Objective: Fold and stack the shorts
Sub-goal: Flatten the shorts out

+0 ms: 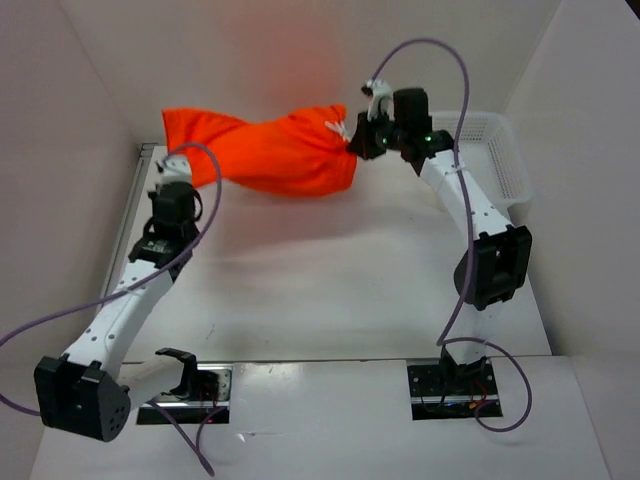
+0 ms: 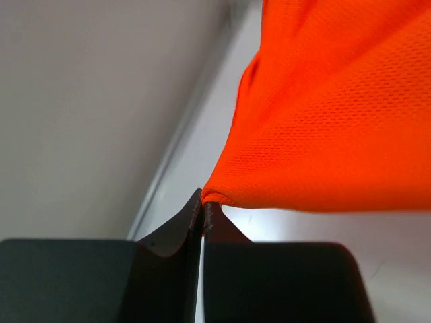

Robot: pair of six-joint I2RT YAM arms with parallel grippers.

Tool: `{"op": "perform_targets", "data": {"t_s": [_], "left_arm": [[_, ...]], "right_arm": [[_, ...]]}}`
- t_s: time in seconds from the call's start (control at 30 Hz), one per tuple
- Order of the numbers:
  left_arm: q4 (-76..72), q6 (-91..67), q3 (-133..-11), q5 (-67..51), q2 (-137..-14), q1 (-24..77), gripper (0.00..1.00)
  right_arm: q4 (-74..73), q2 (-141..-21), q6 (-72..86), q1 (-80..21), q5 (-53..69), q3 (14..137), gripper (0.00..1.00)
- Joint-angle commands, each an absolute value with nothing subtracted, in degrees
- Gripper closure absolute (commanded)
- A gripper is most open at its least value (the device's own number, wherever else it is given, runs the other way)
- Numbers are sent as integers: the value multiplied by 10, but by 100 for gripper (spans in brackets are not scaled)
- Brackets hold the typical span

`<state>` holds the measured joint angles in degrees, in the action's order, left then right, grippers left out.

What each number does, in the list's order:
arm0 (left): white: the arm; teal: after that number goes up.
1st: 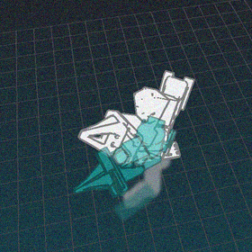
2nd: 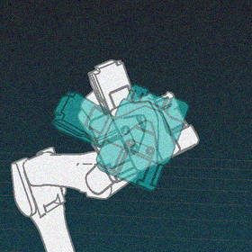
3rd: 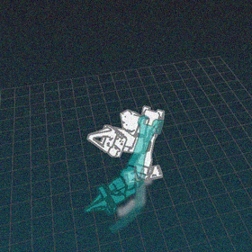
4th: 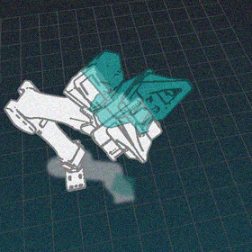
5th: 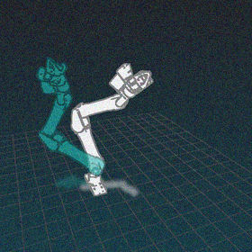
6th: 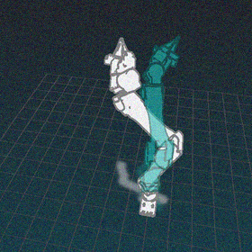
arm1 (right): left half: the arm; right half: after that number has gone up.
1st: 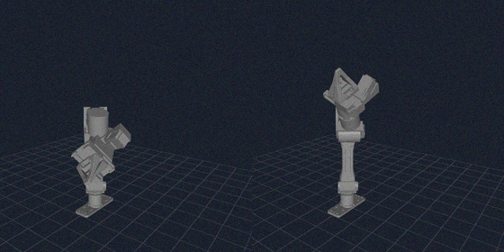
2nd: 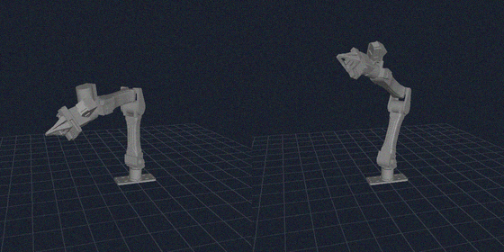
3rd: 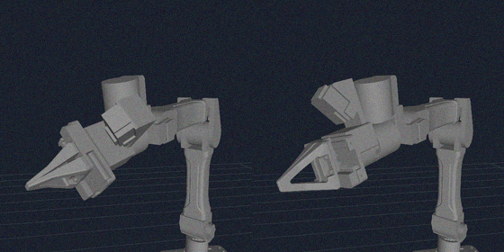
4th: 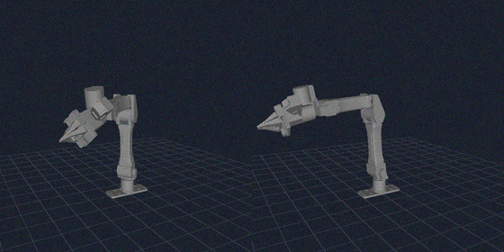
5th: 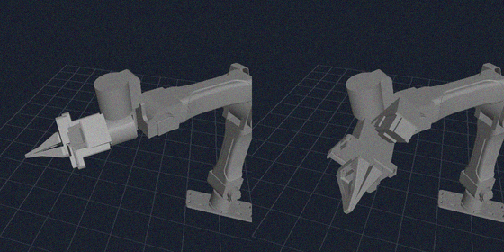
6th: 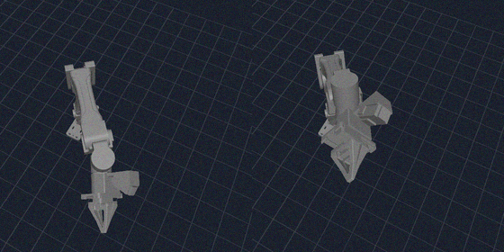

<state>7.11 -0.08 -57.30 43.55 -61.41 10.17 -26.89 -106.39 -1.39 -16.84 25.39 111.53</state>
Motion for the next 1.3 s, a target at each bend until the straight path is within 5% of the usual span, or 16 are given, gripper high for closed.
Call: {"op": "perform_targets", "data": {"t_s": [0.0, 0.07, 0.3, 0.5, 0.73, 1.03, 1.27], "left_arm": [[164, 0, -466, 431, -608, 108, 100], [152, 0, -466, 431, -608, 108, 100], [49, 0, -704, 447, -721, 85, 100], [56, 0, -603, 447, -672, 91, 100], [37, 0, -590, 464, -652, 91, 100], [47, 0, -578, 459, -651, 98, 100], [18, 0, -763, 454, -746, 98, 100]], "right_arm": [[-319, -1028, -40, -168, 255, 966, 100], [-319, -1013, -53, -168, 250, 911, 100], [-303, -1083, -18, -143, 163, 1214, 100], [-297, -1028, -17, -143, 196, 1083, 100], [-313, -1011, -28, -143, 284, 1084, 100], [-295, -1012, -28, -143, 229, 1055, 100], [-294, -1111, 14, -143, 185, 1311, 100]]}}
